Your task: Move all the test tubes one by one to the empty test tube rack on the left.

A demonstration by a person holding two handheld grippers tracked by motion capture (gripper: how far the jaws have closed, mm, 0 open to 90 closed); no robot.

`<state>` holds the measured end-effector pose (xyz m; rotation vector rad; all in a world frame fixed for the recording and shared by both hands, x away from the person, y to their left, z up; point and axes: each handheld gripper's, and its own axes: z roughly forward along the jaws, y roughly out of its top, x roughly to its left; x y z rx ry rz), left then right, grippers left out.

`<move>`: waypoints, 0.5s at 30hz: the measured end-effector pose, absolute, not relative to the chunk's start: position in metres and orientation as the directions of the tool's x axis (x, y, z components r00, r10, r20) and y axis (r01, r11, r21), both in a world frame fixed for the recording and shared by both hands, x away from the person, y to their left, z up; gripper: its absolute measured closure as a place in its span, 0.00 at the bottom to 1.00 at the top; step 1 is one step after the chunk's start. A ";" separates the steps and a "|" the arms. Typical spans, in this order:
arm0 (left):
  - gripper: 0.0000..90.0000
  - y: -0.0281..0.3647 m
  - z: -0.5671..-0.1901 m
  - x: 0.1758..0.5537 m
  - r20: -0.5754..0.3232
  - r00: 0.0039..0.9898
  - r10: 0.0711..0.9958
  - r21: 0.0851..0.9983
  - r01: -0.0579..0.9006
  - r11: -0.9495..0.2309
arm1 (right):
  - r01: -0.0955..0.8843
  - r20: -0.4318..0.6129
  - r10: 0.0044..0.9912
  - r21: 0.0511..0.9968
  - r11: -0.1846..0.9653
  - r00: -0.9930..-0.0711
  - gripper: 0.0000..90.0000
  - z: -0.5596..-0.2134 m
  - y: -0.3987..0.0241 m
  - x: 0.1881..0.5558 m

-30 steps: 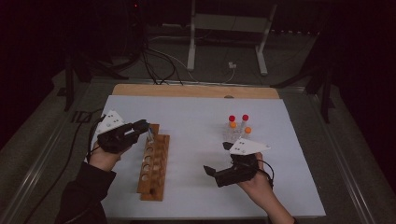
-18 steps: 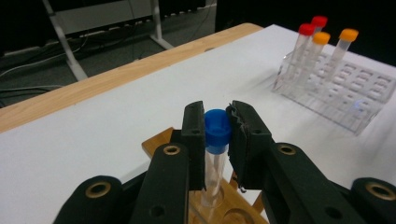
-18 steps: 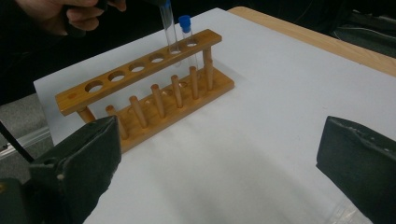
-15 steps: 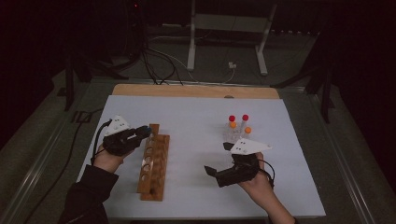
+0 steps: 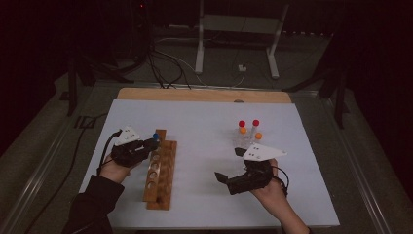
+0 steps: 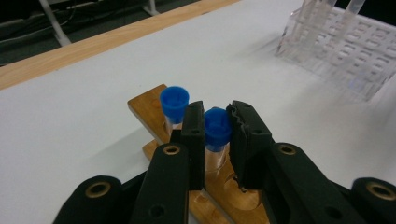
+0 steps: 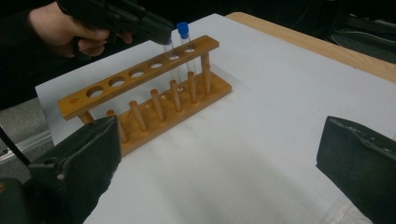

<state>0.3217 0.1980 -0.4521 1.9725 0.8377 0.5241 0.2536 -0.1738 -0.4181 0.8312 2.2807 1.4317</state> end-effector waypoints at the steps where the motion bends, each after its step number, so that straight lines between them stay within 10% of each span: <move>1: 0.86 0.198 -0.453 0.321 0.040 0.682 0.731 0.865 0.342 -0.366 | 0.303 0.034 0.626 0.895 0.328 -0.779 0.00 -0.418 -0.174 0.254; 11: 0.84 0.197 -0.452 0.321 0.040 0.694 0.719 0.859 0.344 -0.379 | 0.290 0.032 0.634 0.906 0.308 -0.773 0.00 -0.411 -0.181 0.253; 15: 0.69 0.199 -0.447 0.319 0.035 0.680 0.732 0.866 0.344 -0.362 | 0.281 0.020 0.659 0.914 0.293 -0.752 0.00 -0.404 -0.192 0.255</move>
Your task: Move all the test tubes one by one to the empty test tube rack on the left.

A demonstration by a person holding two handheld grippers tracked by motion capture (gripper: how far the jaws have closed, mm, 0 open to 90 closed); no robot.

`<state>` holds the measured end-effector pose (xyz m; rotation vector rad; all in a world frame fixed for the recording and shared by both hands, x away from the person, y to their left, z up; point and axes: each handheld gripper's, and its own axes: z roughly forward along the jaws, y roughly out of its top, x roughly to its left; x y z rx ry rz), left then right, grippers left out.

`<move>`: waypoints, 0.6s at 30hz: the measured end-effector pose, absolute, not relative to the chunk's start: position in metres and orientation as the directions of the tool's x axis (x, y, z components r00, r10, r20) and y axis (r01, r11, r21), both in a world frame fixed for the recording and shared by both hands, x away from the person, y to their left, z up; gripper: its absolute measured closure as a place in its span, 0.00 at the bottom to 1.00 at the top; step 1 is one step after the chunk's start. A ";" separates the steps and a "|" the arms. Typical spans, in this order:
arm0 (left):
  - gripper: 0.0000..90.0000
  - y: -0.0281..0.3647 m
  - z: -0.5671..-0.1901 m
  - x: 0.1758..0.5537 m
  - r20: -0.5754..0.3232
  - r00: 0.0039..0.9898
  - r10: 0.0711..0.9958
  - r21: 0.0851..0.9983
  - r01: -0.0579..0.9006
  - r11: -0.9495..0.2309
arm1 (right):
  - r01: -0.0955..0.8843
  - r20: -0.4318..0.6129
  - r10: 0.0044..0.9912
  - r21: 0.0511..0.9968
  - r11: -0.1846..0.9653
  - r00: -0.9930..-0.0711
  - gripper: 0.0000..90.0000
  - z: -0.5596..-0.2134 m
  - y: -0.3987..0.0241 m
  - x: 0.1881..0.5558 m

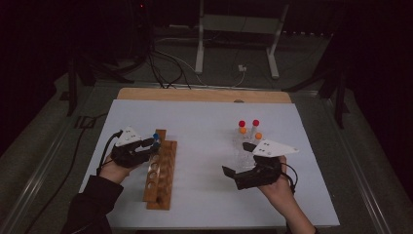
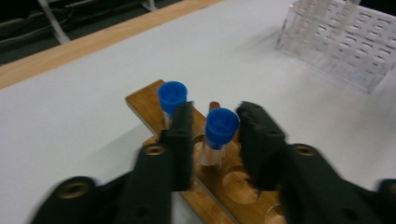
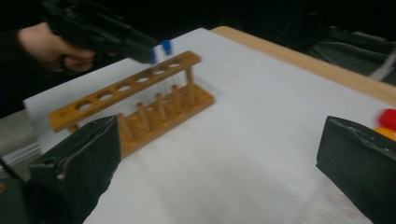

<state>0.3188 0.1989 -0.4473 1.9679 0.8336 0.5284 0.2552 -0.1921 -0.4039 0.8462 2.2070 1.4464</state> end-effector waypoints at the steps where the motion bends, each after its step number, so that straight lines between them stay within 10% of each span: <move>1: 0.66 0.200 -0.445 0.318 0.028 0.682 0.731 0.872 0.340 -0.352 | 0.280 0.014 0.670 0.915 0.291 -0.742 0.00 -0.402 -0.196 0.256; 9: 0.21 0.205 -0.431 0.309 0.008 0.691 0.723 0.915 0.286 -0.284 | 0.295 0.006 0.755 0.922 0.249 -0.656 0.00 -0.391 -0.238 0.271; 18: 0.02 0.203 -0.421 0.303 -0.025 0.731 0.682 0.924 0.277 -0.262 | 0.384 0.035 0.833 0.898 0.217 -0.552 0.06 -0.411 -0.274 0.296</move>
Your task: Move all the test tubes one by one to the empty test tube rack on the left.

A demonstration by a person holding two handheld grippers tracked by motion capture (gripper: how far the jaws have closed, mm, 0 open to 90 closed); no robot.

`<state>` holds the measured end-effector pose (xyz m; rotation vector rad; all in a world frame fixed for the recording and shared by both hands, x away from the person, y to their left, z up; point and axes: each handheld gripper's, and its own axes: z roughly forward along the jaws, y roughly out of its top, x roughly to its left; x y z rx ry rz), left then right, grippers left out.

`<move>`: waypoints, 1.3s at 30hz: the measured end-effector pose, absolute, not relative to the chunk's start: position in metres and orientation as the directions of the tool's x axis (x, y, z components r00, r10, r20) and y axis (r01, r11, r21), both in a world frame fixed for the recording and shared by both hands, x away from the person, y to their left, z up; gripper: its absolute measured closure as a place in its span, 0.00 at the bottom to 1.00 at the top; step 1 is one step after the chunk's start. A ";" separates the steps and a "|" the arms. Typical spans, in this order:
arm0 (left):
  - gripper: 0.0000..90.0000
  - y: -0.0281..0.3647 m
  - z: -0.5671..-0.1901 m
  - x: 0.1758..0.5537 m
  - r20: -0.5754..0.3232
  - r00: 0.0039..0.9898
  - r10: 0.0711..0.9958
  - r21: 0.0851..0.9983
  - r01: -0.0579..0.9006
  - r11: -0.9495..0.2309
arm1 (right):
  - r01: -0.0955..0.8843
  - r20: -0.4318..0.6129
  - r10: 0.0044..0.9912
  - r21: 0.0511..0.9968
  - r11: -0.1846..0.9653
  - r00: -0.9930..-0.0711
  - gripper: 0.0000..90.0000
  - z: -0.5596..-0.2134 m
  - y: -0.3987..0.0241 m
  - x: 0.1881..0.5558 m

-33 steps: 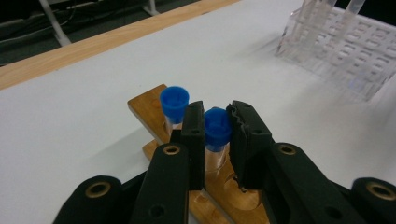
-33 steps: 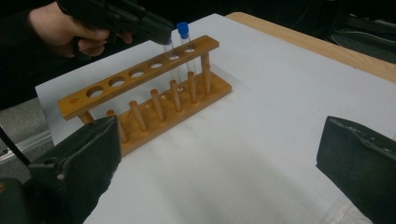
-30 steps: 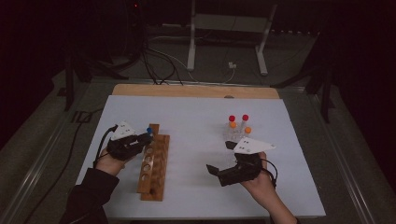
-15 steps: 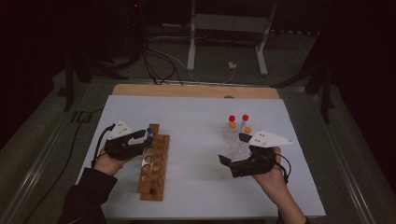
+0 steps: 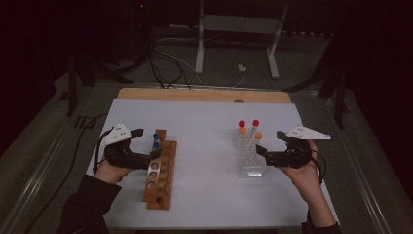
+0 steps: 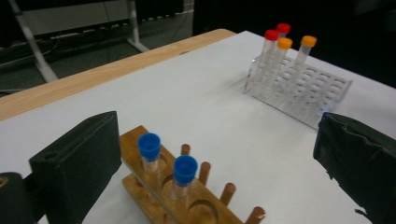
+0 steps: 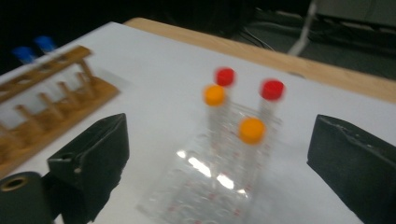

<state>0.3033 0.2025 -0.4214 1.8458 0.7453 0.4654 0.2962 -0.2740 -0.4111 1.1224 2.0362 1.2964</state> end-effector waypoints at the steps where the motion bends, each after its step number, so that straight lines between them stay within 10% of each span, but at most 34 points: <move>1: 0.02 0.202 -0.421 0.303 -0.028 0.737 0.675 0.926 0.274 -0.261 | 0.397 0.041 0.838 0.892 0.214 -0.545 0.07 -0.416 -0.276 0.299; 16: 0.01 0.200 -0.420 0.302 -0.040 0.761 0.648 0.921 0.280 -0.272 | 0.501 0.032 0.858 0.823 0.268 -0.513 0.58 -0.471 -0.281 0.338; 39: 0.01 0.199 -0.422 0.303 -0.047 0.768 0.638 0.915 0.290 -0.282 | 0.476 -0.041 0.850 0.814 0.333 -0.525 0.83 -0.472 -0.267 0.349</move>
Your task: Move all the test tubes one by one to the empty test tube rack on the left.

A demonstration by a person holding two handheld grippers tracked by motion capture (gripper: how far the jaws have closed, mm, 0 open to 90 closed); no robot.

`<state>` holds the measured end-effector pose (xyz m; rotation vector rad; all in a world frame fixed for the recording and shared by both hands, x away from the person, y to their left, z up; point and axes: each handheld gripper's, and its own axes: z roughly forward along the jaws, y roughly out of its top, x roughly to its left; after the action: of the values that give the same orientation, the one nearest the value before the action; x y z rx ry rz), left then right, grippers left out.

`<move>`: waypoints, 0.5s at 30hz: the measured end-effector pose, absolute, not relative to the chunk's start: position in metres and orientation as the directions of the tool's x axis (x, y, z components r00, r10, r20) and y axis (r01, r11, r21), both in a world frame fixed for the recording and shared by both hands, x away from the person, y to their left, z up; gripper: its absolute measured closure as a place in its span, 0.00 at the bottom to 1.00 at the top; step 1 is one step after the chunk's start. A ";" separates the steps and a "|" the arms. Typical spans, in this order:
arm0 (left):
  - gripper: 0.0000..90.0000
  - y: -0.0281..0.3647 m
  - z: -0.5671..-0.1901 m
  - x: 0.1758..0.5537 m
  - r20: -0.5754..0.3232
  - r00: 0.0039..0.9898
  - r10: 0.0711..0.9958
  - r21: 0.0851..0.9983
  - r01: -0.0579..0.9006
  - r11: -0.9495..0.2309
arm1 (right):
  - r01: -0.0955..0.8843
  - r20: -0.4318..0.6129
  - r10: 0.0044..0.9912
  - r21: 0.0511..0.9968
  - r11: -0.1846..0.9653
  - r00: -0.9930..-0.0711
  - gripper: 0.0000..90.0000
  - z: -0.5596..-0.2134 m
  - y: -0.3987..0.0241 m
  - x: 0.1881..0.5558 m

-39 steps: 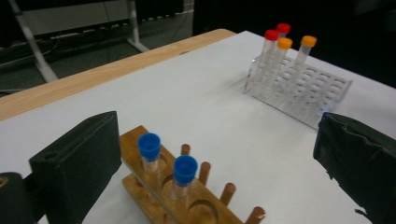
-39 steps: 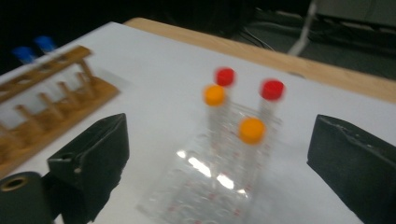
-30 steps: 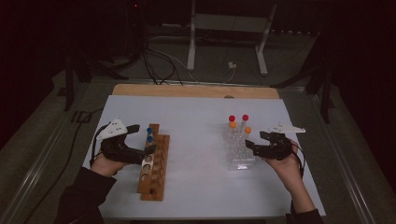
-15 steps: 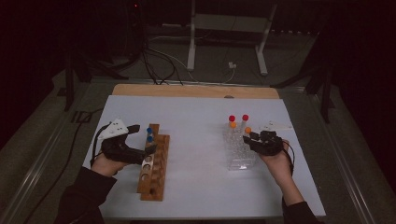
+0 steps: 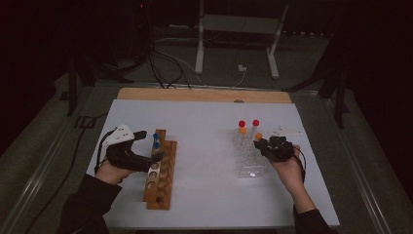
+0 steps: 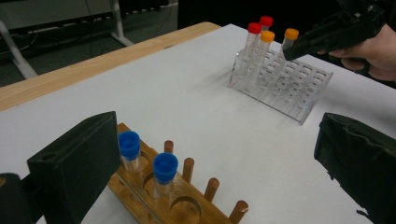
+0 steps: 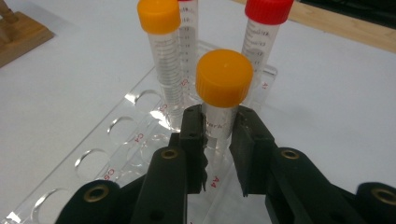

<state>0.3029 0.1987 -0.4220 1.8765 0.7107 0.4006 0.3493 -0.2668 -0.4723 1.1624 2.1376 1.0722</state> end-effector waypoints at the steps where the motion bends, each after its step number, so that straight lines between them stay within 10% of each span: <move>1: 0.01 0.198 -0.422 0.303 -0.046 0.769 0.638 0.913 0.291 -0.285 | 0.475 -0.037 0.852 0.817 0.327 -0.523 0.83 -0.471 -0.267 0.349; 15: 0.01 0.197 -0.422 0.303 -0.044 0.776 0.629 0.911 0.290 -0.294 | 0.401 -0.050 0.852 0.867 0.296 -0.521 0.83 -0.440 -0.275 0.334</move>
<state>0.3026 0.1971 -0.4217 1.8897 0.7003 0.3930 0.3340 -0.2749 -0.4403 1.1131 2.0555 1.1538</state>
